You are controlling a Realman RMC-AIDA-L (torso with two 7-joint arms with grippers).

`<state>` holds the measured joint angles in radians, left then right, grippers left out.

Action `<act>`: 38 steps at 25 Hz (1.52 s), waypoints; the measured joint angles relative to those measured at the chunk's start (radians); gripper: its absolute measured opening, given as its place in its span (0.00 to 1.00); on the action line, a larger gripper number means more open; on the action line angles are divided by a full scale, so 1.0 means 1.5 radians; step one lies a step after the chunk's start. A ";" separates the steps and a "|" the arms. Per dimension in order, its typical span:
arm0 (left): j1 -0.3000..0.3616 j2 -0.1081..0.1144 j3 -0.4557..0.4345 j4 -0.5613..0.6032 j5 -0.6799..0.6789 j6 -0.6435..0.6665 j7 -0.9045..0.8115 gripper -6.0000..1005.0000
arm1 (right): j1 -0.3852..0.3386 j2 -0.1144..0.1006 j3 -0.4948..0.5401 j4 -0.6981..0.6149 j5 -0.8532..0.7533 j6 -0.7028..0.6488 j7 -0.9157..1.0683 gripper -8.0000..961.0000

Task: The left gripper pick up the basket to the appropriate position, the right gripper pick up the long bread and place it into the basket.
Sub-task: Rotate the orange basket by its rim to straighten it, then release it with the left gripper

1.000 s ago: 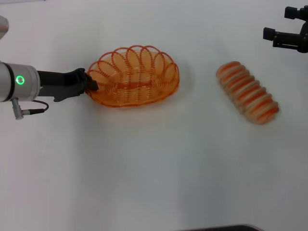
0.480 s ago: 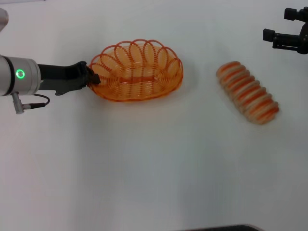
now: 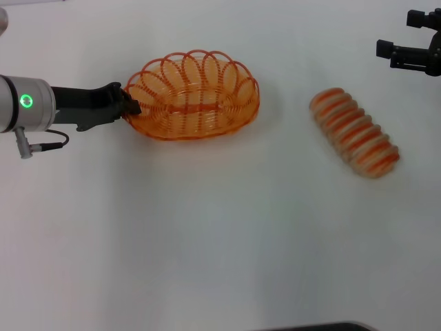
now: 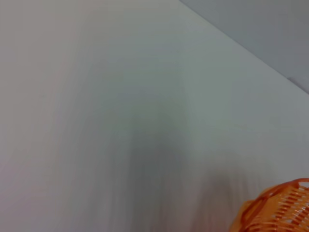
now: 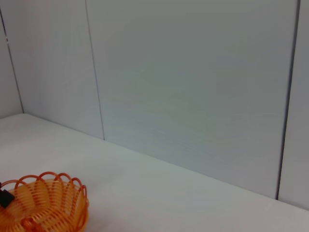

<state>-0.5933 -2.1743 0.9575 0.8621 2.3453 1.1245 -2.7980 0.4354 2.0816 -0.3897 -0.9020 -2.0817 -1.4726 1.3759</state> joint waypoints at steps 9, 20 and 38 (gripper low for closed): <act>-0.002 0.002 0.003 -0.004 0.000 0.012 0.000 0.11 | 0.004 0.000 0.000 -0.001 -0.001 0.000 0.000 0.97; 0.003 0.001 0.004 -0.002 0.000 0.022 0.000 0.28 | 0.004 0.000 0.000 -0.001 0.001 -0.004 0.000 0.97; 0.003 0.023 -0.007 0.069 0.055 0.061 0.027 0.55 | 0.007 0.000 -0.005 -0.002 0.008 -0.006 0.000 0.97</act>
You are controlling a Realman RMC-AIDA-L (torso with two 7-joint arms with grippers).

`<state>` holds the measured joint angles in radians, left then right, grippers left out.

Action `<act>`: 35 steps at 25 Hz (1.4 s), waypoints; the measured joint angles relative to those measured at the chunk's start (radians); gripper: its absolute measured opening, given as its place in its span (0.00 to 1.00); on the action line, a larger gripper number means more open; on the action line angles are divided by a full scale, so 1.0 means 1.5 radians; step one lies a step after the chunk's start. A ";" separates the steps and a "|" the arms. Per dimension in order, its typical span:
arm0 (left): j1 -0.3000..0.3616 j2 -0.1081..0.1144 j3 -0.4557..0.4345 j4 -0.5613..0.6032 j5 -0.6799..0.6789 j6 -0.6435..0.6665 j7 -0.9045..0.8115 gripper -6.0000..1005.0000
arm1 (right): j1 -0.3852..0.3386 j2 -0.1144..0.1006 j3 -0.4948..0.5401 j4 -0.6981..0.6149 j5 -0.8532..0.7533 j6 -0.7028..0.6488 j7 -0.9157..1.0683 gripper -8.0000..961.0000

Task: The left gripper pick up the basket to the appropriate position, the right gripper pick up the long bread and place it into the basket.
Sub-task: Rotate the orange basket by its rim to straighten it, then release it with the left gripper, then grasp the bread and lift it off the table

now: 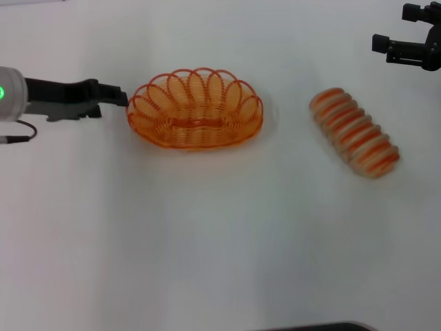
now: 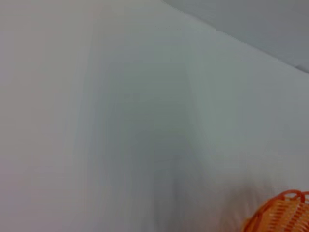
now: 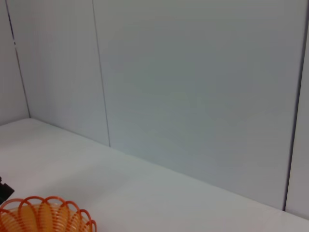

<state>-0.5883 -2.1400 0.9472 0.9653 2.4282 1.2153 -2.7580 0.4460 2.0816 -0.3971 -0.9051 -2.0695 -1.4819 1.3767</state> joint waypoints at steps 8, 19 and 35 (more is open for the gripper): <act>0.006 0.008 -0.019 0.082 -0.013 0.059 0.146 0.78 | -0.002 0.001 0.003 0.003 0.035 0.002 0.007 0.97; 0.040 0.000 -0.055 0.146 -0.111 0.209 0.549 0.88 | -0.008 -0.004 -0.009 0.003 0.049 -0.013 0.051 0.97; 0.044 0.019 -0.095 0.144 -0.116 0.275 0.652 0.87 | 0.060 -0.097 -0.066 -0.002 -0.062 -0.097 0.527 0.97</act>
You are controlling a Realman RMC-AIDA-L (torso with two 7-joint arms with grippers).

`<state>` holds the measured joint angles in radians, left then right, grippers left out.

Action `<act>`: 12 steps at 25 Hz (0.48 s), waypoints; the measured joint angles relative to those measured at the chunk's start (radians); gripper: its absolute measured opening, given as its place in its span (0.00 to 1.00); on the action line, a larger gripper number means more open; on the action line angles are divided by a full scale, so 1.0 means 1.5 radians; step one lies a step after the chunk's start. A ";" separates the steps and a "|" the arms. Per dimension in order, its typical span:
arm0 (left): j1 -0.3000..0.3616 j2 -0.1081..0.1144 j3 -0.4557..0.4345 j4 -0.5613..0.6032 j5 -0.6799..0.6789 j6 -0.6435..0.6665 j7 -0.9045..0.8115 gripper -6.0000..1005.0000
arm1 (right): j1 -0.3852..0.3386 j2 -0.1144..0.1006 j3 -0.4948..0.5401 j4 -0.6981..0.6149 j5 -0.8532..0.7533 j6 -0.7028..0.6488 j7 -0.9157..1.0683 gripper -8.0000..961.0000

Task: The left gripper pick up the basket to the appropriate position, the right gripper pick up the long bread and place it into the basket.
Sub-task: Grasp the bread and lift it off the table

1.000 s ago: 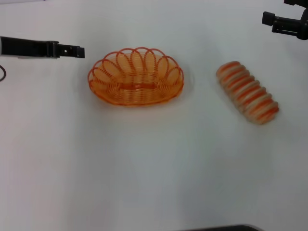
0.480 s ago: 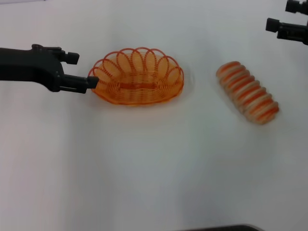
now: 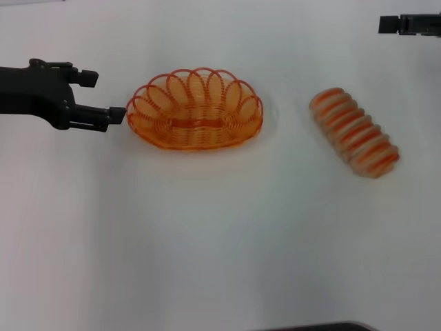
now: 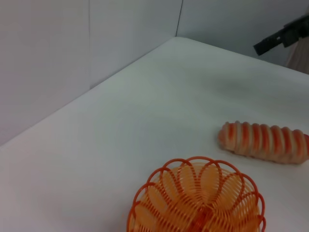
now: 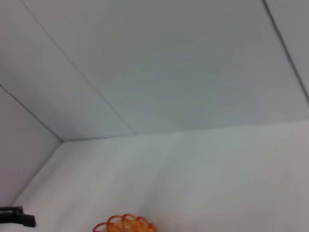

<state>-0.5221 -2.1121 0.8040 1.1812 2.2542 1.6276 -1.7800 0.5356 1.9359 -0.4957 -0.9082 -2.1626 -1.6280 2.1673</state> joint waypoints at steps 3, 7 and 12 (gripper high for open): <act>0.002 0.001 -0.002 0.001 0.001 0.000 0.013 0.87 | 0.036 -0.013 -0.007 -0.001 -0.063 -0.016 0.122 0.97; 0.004 0.002 -0.007 0.002 0.001 0.000 0.029 0.87 | 0.090 -0.020 -0.010 -0.001 -0.180 -0.032 0.232 0.97; 0.006 0.002 -0.011 0.003 0.002 -0.006 0.043 0.87 | 0.152 -0.012 -0.037 -0.001 -0.318 -0.056 0.311 0.97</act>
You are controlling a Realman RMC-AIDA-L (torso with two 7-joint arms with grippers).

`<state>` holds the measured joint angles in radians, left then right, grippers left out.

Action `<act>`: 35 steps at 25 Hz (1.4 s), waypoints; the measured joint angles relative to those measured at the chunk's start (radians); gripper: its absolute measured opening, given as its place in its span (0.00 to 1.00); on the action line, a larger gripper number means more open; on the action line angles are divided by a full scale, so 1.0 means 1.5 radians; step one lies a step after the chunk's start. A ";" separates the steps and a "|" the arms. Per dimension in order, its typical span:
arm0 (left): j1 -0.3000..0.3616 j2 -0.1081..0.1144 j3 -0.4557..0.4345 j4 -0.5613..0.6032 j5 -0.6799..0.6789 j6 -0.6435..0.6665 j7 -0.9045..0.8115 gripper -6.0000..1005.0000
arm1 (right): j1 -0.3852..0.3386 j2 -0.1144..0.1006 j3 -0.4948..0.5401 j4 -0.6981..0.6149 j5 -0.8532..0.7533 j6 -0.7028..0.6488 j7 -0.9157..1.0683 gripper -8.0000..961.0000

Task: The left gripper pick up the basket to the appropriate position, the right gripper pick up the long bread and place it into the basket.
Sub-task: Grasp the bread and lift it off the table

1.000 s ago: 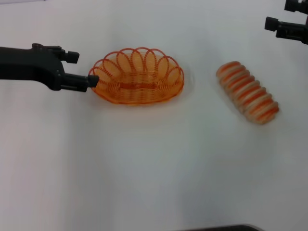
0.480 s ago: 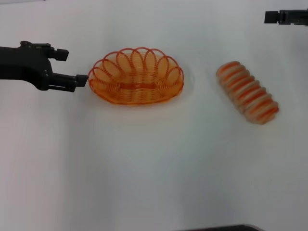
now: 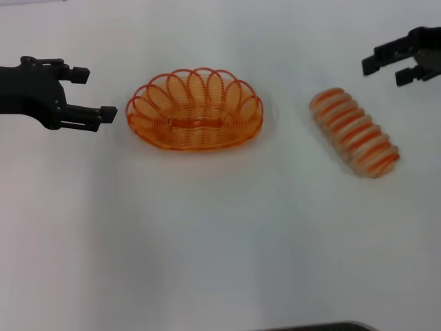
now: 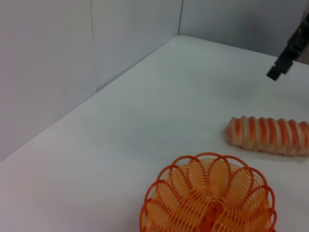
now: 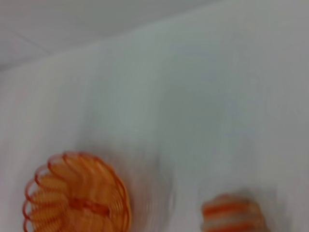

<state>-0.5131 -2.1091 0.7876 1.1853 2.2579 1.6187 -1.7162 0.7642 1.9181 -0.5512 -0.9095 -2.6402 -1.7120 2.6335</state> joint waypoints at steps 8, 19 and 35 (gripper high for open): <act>-0.002 -0.001 -0.001 -0.012 0.008 -0.011 0.018 0.88 | 0.050 0.022 -0.106 0.007 -0.111 -0.018 0.069 0.96; -0.009 -0.003 0.008 -0.021 0.008 -0.026 0.021 0.88 | 0.077 0.043 -0.215 0.042 -0.181 0.025 0.102 0.95; -0.008 -0.006 0.009 -0.021 0.008 -0.039 0.021 0.88 | 0.108 0.079 -0.324 0.052 -0.192 0.071 0.103 0.94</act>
<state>-0.5251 -2.1184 0.8006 1.1535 2.2703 1.5601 -1.6846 0.9265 2.0361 -1.0367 -0.8311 -2.9289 -1.6060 2.7887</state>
